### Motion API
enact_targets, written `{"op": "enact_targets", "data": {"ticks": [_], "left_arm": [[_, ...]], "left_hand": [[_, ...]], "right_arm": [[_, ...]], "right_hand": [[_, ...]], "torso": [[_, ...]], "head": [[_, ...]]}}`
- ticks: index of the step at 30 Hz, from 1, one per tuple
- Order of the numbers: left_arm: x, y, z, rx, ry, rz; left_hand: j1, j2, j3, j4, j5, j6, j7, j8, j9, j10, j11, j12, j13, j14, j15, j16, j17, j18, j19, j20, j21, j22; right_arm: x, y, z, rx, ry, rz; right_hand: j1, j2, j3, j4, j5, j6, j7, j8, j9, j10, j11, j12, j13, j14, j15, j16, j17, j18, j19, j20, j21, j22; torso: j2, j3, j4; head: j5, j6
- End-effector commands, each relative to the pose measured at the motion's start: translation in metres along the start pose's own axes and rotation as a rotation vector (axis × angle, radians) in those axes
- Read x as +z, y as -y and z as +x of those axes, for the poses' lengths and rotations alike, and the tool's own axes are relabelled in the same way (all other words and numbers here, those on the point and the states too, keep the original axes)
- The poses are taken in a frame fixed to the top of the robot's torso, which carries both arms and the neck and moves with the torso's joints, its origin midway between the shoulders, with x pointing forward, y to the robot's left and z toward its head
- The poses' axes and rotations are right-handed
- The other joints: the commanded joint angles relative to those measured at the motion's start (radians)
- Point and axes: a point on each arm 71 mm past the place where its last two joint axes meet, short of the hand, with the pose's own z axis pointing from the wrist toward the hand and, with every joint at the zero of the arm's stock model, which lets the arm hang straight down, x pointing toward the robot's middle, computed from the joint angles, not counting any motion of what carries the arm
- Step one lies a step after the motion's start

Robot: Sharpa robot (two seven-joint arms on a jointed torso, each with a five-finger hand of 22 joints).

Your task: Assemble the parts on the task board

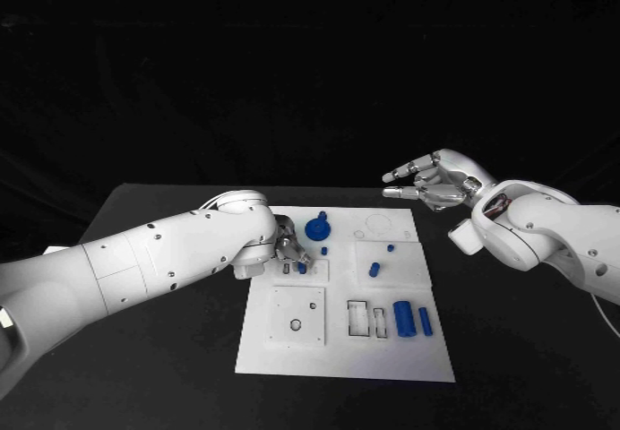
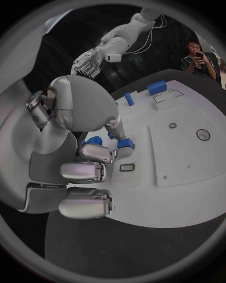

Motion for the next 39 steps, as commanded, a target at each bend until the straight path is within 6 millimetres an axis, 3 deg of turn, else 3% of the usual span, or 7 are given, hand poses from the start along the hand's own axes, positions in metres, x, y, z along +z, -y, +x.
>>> {"op": "enact_targets", "data": {"ticks": [1,16,26,34,39], "left_arm": [[0.002,-0.01,0.007,0.033,-0.035,-0.138],[0.002,-0.012,0.006,0.018,-0.02,-0.137],[-0.001,-0.013,0.006,-0.001,-0.012,-0.125],[-0.009,-0.022,-0.001,-0.043,0.024,-0.113],[-0.02,-0.024,-0.014,-0.153,0.048,-0.043]], "left_hand": [[-0.022,0.001,-0.024,0.011,-0.004,0.004,0.008,0.003,-0.006,0.007,-0.002,0.005,0.004,0.104,-0.007,0.003,0.263,-0.012,0.061,-0.008,0.006,0.134],[-0.047,-0.004,-0.125,0.061,-0.003,0.015,0.005,0.003,-0.03,0.011,-0.003,0.009,0.012,0.104,-0.009,0.003,0.263,-0.012,0.061,-0.01,0.007,0.137],[-0.055,-0.007,-0.204,0.072,-0.003,0.019,0.003,0.007,-0.041,0.014,-0.005,0.012,0.017,0.104,-0.01,0.003,0.263,-0.013,0.063,-0.011,0.008,0.141],[-0.081,0.003,-0.316,0.074,-0.005,0.019,0.002,0.012,-0.052,0.014,-0.007,0.009,0.016,0.104,-0.012,0.003,0.263,-0.012,0.062,-0.013,0.005,0.138],[-0.062,0.013,-0.39,0.073,-0.001,-0.017,0.012,0.005,-0.062,-0.022,0.001,-0.04,-0.037,0.104,-0.006,0.003,0.263,-0.005,0.049,-0.011,-0.017,0.104]], "right_arm": [[0.0,-0.002,0.003,0.021,-0.018,-0.009],[-0.001,-0.002,0.003,0.033,-0.022,-0.006],[0.0,-0.001,0.003,0.033,-0.022,-0.005],[0.0,0.001,0.001,0.03,-0.018,0.0],[0.0,0.002,0.001,0.029,-0.015,0.002]], "right_hand": [[-0.002,0.007,-0.006,0.0,0.006,-0.007,-0.001,0.0,0.002,-0.003,0.0,-0.004,0.148,0.073,0.002,-0.003,0.134,0.005,0.041,0.004,-0.005,0.102],[-0.007,0.009,-0.012,0.004,0.006,-0.008,-0.001,0.0,0.002,-0.004,0.0,-0.005,0.147,0.073,0.002,-0.004,0.132,0.005,0.041,0.003,-0.005,0.102],[-0.01,0.009,-0.016,0.008,0.008,-0.008,-0.001,0.0,0.001,-0.004,0.0,-0.005,0.147,0.073,0.001,-0.004,0.133,0.005,0.041,0.003,-0.006,0.101],[-0.011,0.009,-0.018,0.009,0.008,-0.008,-0.001,0.0,0.001,-0.004,0.0,-0.006,0.147,0.073,0.001,-0.004,0.132,0.005,0.041,0.003,-0.006,0.1],[-0.011,0.009,-0.018,0.009,0.008,-0.008,-0.001,0.0,0.001,-0.004,0.0,-0.006,0.147,0.073,0.001,-0.004,0.132,0.005,0.041,0.003,-0.006,0.1]], "torso": [[0.001,-0.0002,-0.0001],[0.0,-0.0002,-0.0001],[0.0,-0.0006,-0.0001],[-0.001,-0.0001,0.0008],[0.001,-0.0005,-0.0005]], "head": [[0.0,0.0],[-0.002,0.0],[0.0,0.003],[-0.001,0.005],[-0.001,0.008]]}}
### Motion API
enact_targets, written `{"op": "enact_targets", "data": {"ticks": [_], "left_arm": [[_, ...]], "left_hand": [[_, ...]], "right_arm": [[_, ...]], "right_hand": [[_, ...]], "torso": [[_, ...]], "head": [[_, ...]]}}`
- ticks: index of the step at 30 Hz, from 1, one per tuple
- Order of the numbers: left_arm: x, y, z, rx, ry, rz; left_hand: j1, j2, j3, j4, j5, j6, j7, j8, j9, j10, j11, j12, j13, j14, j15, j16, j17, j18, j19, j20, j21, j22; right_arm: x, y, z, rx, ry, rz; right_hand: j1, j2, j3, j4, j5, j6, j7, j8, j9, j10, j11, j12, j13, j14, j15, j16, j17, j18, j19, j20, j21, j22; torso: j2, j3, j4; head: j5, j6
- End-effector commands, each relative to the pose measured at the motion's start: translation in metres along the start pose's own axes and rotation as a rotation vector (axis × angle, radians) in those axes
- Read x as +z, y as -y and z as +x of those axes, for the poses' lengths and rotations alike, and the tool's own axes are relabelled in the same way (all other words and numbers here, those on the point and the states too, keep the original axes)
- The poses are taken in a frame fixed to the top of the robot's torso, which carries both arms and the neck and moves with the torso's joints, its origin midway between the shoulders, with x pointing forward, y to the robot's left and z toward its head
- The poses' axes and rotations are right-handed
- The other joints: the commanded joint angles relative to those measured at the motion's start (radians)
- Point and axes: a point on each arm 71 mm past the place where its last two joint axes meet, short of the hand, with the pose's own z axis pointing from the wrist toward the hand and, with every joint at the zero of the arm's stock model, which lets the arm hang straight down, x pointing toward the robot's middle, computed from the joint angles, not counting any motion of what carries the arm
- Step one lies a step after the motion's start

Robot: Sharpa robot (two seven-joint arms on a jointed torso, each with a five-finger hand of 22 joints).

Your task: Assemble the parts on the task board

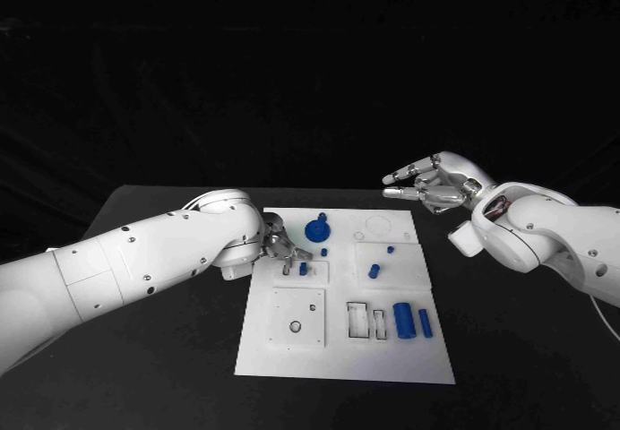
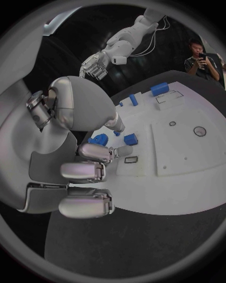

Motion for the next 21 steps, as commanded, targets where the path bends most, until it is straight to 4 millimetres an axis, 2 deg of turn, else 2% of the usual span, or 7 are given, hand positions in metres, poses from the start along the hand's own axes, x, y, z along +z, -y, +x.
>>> {"op": "enact_targets", "data": {"ticks": [1,4,7,11,15,18,21], "left_arm": [[-0.006,-0.005,-0.007,-0.118,0.007,-0.042],[-0.012,-0.008,-0.016,-0.18,-0.005,-0.007],[-0.015,-0.013,-0.027,-0.204,-0.015,0.009],[-0.013,-0.022,-0.043,-0.18,-0.005,-0.011],[-0.009,-0.027,-0.055,-0.11,0.071,-0.054],[-0.005,-0.028,-0.063,-0.052,0.131,-0.083],[0.0,-0.027,-0.067,-0.014,0.158,-0.103]], "left_hand": [[0.025,0.008,-0.037,0.001,0.0,-0.035,0.011,-0.008,-0.008,-0.03,0.007,-0.032,-0.035,0.104,0.003,0.003,0.263,-0.003,0.046,-0.001,-0.016,0.098],[0.057,0.009,-0.076,0.002,0.002,-0.066,0.024,-0.025,-0.024,-0.066,0.021,-0.075,-0.082,0.104,0.013,0.003,0.263,0.003,0.035,0.007,-0.036,0.069],[0.095,0.012,-0.117,0.001,0.001,-0.126,0.052,-0.071,-0.059,-0.112,0.044,-0.128,-0.142,0.104,0.03,0.003,0.263,0.006,0.027,0.022,-0.05,0.05],[0.152,0.023,-0.147,-0.001,-0.001,-0.147,0.072,-0.107,-0.099,-0.127,0.062,-0.142,-0.163,0.104,0.048,0.003,0.263,0.009,0.023,0.039,-0.059,0.039],[0.166,0.032,-0.158,-0.001,-0.001,-0.142,0.074,-0.113,-0.112,-0.126,0.064,-0.138,-0.163,0.104,0.051,0.003,0.263,0.01,0.023,0.043,-0.06,0.037],[0.168,0.038,-0.169,0.0,0.0,-0.129,0.072,-0.113,-0.121,-0.12,0.063,-0.131,-0.159,0.104,0.051,0.003,0.263,0.009,0.024,0.044,-0.058,0.042],[0.172,0.041,-0.183,0.0,0.001,-0.11,0.068,-0.108,-0.128,-0.113,0.06,-0.122,-0.152,0.104,0.048,0.003,0.263,0.007,0.029,0.044,-0.051,0.053]], "right_arm": [[0.001,0.0,0.001,0.003,-0.014,-0.01],[0.001,0.001,0.002,0.002,-0.014,-0.008],[0.001,0.003,0.002,0.002,-0.015,-0.005],[0.002,0.004,0.002,0.002,-0.014,-0.002],[0.002,0.004,0.002,0.001,-0.014,-0.002],[0.003,0.005,0.002,0.001,-0.014,-0.001],[0.004,0.005,0.003,0.002,-0.015,-0.002]], "right_hand": [[-0.005,0.003,-0.004,0.0,0.005,-0.008,-0.001,0.0,0.002,-0.004,0.0,-0.006,0.146,0.073,0.001,-0.004,0.133,0.005,0.041,0.003,-0.006,0.101],[-0.007,0.002,-0.006,0.001,0.005,-0.009,-0.001,0.0,0.001,-0.004,0.0,-0.006,0.146,0.073,0.001,-0.005,0.133,0.005,0.041,0.003,-0.006,0.101],[-0.007,0.002,-0.008,0.002,0.006,-0.009,-0.001,0.0,0.001,-0.003,0.0,-0.005,0.147,0.073,0.001,-0.005,0.133,0.005,0.041,0.003,-0.006,0.102],[-0.007,0.002,-0.008,0.002,0.006,-0.009,-0.001,0.0,0.001,-0.003,0.0,-0.005,0.147,0.073,0.001,-0.005,0.133,0.005,0.041,0.003,-0.006,0.102],[-0.007,0.002,-0.008,0.002,0.006,-0.009,-0.001,0.0,0.001,-0.003,0.0,-0.005,0.147,0.073,0.001,-0.005,0.133,0.005,0.041,0.003,-0.006,0.102],[-0.008,0.002,-0.009,0.002,0.007,-0.009,-0.001,0.0,0.001,-0.003,0.0,-0.005,0.147,0.073,0.001,-0.005,0.133,0.005,0.041,0.003,-0.006,0.101],[-0.008,0.002,-0.009,0.002,0.007,-0.009,-0.001,0.0,0.001,-0.003,0.0,-0.005,0.147,0.073,0.001,-0.005,0.133,0.005,0.041,0.003,-0.006,0.101]], "torso": [[0.001,0.0003,-0.0005],[0.0,0.0007,-0.0005],[0.0,-0.0001,0.0015],[0.0,0.0003,0.0021],[0.0,-0.0009,0.0001],[0.001,-0.0023,0.0011],[0.001,-0.0011,0.0007]], "head": [[0.0,0.002],[0.0,0.003],[0.0,0.003],[0.004,0.004],[0.008,0.007],[0.008,0.008],[0.012,0.008]]}}
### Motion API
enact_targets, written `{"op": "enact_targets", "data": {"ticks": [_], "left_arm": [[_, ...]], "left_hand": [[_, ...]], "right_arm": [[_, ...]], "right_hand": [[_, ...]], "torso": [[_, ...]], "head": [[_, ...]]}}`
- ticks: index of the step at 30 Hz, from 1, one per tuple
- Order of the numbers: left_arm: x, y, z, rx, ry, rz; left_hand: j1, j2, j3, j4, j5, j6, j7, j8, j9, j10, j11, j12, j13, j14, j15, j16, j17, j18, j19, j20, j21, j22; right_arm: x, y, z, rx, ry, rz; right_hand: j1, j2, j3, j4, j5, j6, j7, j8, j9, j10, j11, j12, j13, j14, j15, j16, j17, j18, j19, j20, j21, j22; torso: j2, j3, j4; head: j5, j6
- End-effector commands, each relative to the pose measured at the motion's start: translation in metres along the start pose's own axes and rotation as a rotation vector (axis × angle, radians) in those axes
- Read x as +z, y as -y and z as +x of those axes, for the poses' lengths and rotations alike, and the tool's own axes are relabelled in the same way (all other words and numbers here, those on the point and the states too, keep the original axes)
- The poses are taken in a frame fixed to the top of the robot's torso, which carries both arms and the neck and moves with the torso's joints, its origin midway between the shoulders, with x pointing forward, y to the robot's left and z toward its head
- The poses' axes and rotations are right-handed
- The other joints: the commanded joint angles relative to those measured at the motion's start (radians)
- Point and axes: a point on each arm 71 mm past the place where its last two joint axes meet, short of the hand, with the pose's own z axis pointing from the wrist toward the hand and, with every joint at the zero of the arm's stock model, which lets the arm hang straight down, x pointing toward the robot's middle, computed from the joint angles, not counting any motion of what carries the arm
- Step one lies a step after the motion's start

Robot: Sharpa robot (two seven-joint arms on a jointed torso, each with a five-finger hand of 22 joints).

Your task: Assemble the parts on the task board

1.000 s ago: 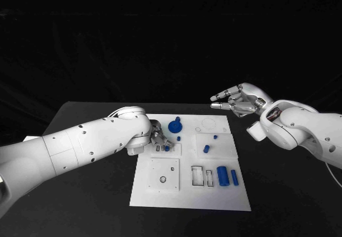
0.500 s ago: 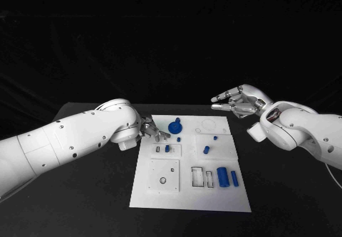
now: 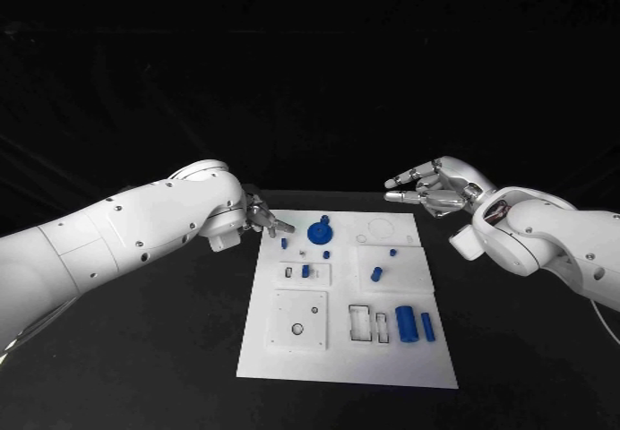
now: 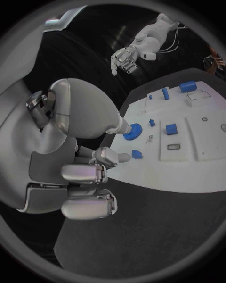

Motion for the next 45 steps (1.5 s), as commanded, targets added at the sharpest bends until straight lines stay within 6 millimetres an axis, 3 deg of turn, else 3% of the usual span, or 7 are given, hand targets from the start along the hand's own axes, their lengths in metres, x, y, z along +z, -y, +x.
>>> {"op": "enact_targets", "data": {"ticks": [1,11,16,30,45], "left_arm": [[0.006,0.0,-0.006,0.121,0.068,-0.028],[0.024,0.007,-0.001,0.177,0.051,-0.05],[0.027,0.009,0.0,0.188,0.041,-0.054],[0.028,0.016,0.008,0.186,-0.015,-0.029],[0.028,0.017,0.011,0.171,-0.047,-0.024]], "left_hand": [[0.018,0.007,-0.007,-0.001,0.002,0.014,-0.003,0.003,-0.005,0.011,-0.002,0.008,0.005,0.104,0.004,0.003,0.263,0.007,0.028,0.005,0.007,0.056],[0.018,0.01,-0.035,0.001,0.0,0.049,-0.015,0.02,-0.012,0.025,-0.012,0.026,0.019,0.104,-0.003,0.003,0.263,0.003,0.035,-0.001,0.019,0.075],[0.015,0.015,-0.046,0.0,-0.001,0.06,-0.02,0.028,-0.011,0.032,-0.016,0.034,0.027,0.104,-0.007,0.003,0.263,0.001,0.039,-0.004,0.024,0.084],[-0.001,0.043,-0.079,0.0,-0.001,0.082,-0.032,0.053,0.0,0.055,-0.027,0.061,0.054,0.104,-0.016,0.003,0.263,-0.003,0.046,-0.013,0.038,0.104],[0.062,0.08,-0.068,-0.006,0.002,0.079,-0.036,0.062,0.01,0.059,-0.031,0.064,0.057,0.104,-0.021,0.003,0.263,-0.004,0.047,-0.018,0.04,0.109]], "right_arm": [[0.001,-0.001,0.003,0.003,-0.018,-0.013],[0.003,-0.002,0.005,0.004,-0.023,-0.016],[0.003,-0.002,0.006,0.005,-0.024,-0.016],[0.005,-0.001,0.008,0.006,-0.029,-0.015],[0.006,-0.001,0.009,0.003,-0.033,-0.015]], "right_hand": [[-0.008,0.002,-0.006,-0.001,0.003,-0.009,-0.001,0.0,0.001,-0.003,0.0,-0.005,0.147,0.073,0.001,-0.005,0.133,0.005,0.041,0.003,-0.006,0.101],[-0.008,0.002,-0.006,-0.001,0.003,-0.009,-0.001,0.0,0.001,-0.003,0.0,-0.005,0.147,0.073,0.001,-0.005,0.133,0.005,0.041,0.003,-0.006,0.101],[-0.008,0.002,-0.006,-0.001,0.003,-0.009,-0.001,0.0,0.001,-0.003,0.0,-0.005,0.147,0.073,0.001,-0.005,0.133,0.005,0.041,0.003,-0.006,0.101],[-0.008,0.003,-0.007,0.0,0.005,-0.009,-0.001,0.0,0.001,-0.003,0.0,-0.005,0.146,0.073,0.001,-0.005,0.133,0.005,0.041,0.003,-0.006,0.102],[-0.007,0.004,-0.008,0.0,0.007,-0.009,-0.001,0.0,0.002,-0.003,0.0,-0.005,0.146,0.073,0.001,-0.005,0.133,0.005,0.041,0.003,-0.007,0.101]], "torso": [[0.001,-0.0001,-0.001],[0.007,-0.0027,-0.0052],[0.008,-0.0022,-0.0048],[0.006,-0.0018,-0.0054],[0.007,-0.0023,-0.0055]], "head": [[0.004,0.001],[0.003,0.003],[0.006,0.004],[0.011,-0.001],[0.011,0.0]]}}
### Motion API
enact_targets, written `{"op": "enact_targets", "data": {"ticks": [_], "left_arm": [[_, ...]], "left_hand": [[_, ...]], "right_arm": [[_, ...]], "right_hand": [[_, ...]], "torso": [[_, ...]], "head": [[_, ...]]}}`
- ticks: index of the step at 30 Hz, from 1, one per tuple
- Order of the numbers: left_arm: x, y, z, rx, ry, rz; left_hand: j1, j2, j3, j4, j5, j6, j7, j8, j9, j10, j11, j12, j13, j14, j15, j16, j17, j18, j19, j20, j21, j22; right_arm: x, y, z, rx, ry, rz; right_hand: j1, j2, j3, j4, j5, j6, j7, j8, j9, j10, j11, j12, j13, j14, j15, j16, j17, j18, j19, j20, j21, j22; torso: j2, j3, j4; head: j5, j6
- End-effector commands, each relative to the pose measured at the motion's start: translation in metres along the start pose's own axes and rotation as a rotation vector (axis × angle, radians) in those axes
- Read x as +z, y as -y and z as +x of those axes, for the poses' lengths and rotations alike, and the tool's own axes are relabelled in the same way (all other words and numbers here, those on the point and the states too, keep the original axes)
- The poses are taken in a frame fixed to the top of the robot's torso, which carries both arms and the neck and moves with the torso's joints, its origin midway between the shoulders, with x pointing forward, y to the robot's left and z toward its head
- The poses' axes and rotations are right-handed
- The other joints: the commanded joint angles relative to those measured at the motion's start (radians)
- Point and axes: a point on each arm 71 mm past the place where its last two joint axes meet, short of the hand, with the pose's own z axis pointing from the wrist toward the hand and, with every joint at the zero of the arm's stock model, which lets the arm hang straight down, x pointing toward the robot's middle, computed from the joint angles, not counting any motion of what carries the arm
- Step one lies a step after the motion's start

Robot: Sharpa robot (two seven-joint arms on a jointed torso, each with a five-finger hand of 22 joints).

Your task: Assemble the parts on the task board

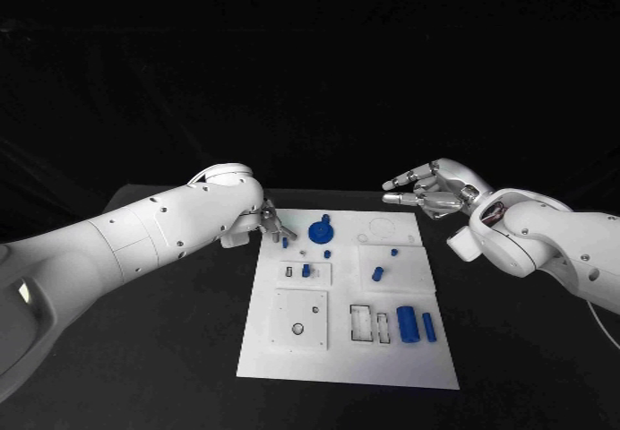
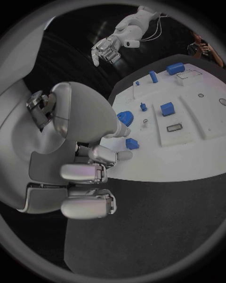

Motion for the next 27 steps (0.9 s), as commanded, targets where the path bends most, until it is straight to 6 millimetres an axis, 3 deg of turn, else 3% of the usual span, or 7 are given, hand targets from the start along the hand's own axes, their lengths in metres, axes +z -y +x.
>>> {"op": "enact_targets", "data": {"ticks": [1,13,17,24,27], "left_arm": [[-0.0006,0.0044,0.0031,-0.002,-0.033,0.024],[-0.0004,0.0056,0.0034,-0.014,-0.034,0.034],[-0.0001,0.0062,0.0035,-0.015,-0.034,0.038],[0.001,0.008,0.0042,-0.025,-0.03,0.051],[0.0014,0.0083,0.0041,-0.032,-0.026,0.056]], "left_hand": [[0.014,-0.002,0.004,-0.004,0.002,0.004,-0.005,0.004,0.001,0.007,-0.003,0.007,0.0,0.104,-0.006,0.003,0.263,-0.004,0.051,-0.007,0.004,0.109],[0.072,0.015,0.024,-0.013,0.003,-0.002,-0.005,0.008,0.009,0.006,-0.004,0.005,-0.001,0.104,-0.007,0.003,0.263,-0.004,0.049,-0.008,0.003,0.108],[0.114,0.034,0.047,-0.026,0.005,-0.007,-0.007,0.008,0.011,0.005,-0.006,0.004,-0.002,0.104,-0.007,0.003,0.263,-0.003,0.048,-0.008,0.001,0.106],[0.244,0.083,0.166,-0.089,0.013,-0.033,-0.011,-0.006,0.008,-0.004,-0.01,-0.007,-0.01,0.104,-0.013,0.003,0.263,-0.001,0.045,-0.013,-0.006,0.097],[0.285,0.076,0.265,-0.116,0.014,-0.046,-0.001,-0.012,0.008,-0.009,-0.004,-0.014,-0.014,0.104,-0.009,0.003,0.263,0.0,0.043,-0.013,-0.009,0.095]], "right_arm": [[0.0004,-0.0007,0.0021,-0.001,-0.019,-0.011],[0.0014,-0.0002,0.0035,0.0,-0.023,-0.011],[0.0016,-0.0002,0.0039,0.001,-0.024,-0.011],[0.0017,0.0,0.0042,0.004,-0.025,-0.01],[0.0018,0.0002,0.0044,0.004,-0.027,-0.009]], "right_hand": [[-0.007,0.004,-0.008,0.0,0.003,-0.009,-0.001,0.0,0.002,-0.003,0.0,-0.005,0.146,0.073,0.001,-0.005,0.133,0.005,0.041,0.003,-0.007,0.1],[-0.005,0.005,-0.008,0.0,0.005,-0.009,-0.001,0.0,0.002,-0.003,0.0,-0.004,0.147,0.073,0.001,-0.005,0.133,0.005,0.041,0.003,-0.007,0.101],[-0.005,0.005,-0.008,0.0,0.005,-0.009,-0.001,0.0,0.002,-0.003,0.0,-0.004,0.147,0.073,0.001,-0.005,0.133,0.005,0.041,0.003,-0.007,0.101],[-0.005,0.005,-0.008,0.0,0.005,-0.009,-0.001,0.0,0.002,-0.003,0.0,-0.004,0.147,0.073,0.001,-0.005,0.133,0.005,0.041,0.003,-0.007,0.101],[-0.005,0.005,-0.008,0.0,0.005,-0.009,-0.001,0.0,0.002,-0.003,0.0,-0.004,0.147,0.073,0.001,-0.005,0.133,0.005,0.041,0.003,-0.007,0.101]], "torso": [[0.0,-0.0001,0.0],[0.0,0.0005,0.0004],[0.001,-0.0001,-0.0003],[0.001,-0.0004,-0.0009],[0.001,-0.0005,-0.0007]], "head": [[0.0,-0.001],[0.0,-0.003],[0.001,-0.003],[0.0,-0.005],[-0.001,-0.006]]}}
